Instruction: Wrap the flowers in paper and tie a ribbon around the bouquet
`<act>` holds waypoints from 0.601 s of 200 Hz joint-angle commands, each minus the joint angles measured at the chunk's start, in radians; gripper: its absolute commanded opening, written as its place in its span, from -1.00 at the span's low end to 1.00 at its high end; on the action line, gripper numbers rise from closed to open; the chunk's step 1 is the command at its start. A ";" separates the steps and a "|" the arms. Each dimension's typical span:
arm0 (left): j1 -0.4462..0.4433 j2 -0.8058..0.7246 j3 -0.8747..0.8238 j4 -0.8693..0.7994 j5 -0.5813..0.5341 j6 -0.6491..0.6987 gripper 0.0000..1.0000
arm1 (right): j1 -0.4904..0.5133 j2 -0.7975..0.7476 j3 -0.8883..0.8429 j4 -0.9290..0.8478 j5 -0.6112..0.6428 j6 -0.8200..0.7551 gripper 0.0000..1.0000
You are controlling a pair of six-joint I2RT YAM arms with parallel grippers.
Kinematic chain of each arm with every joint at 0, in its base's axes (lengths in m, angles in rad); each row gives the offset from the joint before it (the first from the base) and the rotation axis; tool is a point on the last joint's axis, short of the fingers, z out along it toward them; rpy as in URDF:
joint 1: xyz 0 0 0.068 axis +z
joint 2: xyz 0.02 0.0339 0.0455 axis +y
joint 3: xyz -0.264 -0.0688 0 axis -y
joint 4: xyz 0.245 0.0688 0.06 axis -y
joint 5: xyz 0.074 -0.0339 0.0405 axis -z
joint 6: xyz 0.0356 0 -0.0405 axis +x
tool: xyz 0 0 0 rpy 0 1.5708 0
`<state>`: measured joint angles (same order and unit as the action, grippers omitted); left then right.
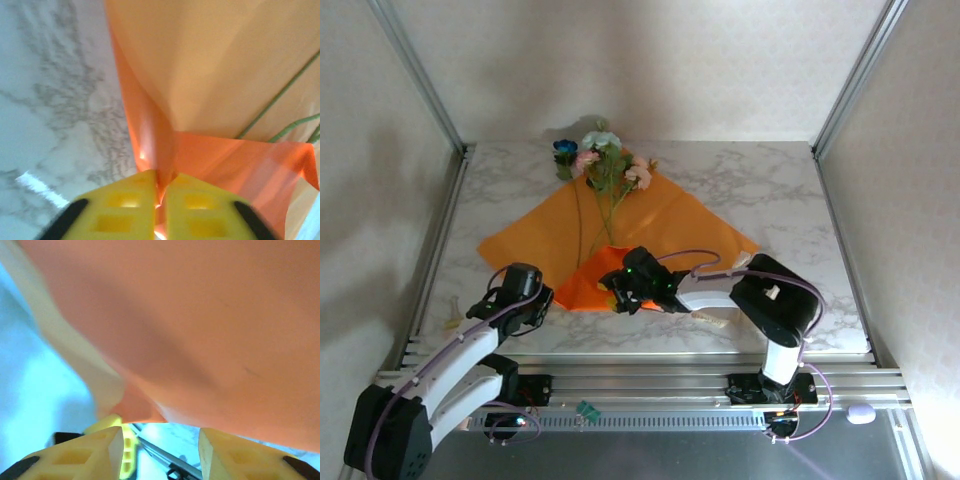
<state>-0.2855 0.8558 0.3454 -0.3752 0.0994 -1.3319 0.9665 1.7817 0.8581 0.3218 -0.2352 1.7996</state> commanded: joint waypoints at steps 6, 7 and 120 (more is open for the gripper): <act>0.000 -0.033 0.070 -0.205 -0.070 0.035 -0.22 | -0.062 -0.021 0.017 -0.121 0.000 -0.111 -0.13; -0.001 -0.035 0.071 -0.204 -0.068 0.036 -0.21 | -0.062 -0.021 0.017 -0.121 0.000 -0.111 -0.13; -0.144 0.053 -0.043 0.070 -0.010 -0.175 -0.24 | -0.123 -0.106 -0.015 -0.144 -0.032 -0.178 -0.14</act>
<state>-0.4183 0.8597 0.3183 -0.3923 0.1066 -1.4807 0.8589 1.7103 0.8619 0.1963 -0.2619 1.6482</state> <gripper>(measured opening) 0.407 0.431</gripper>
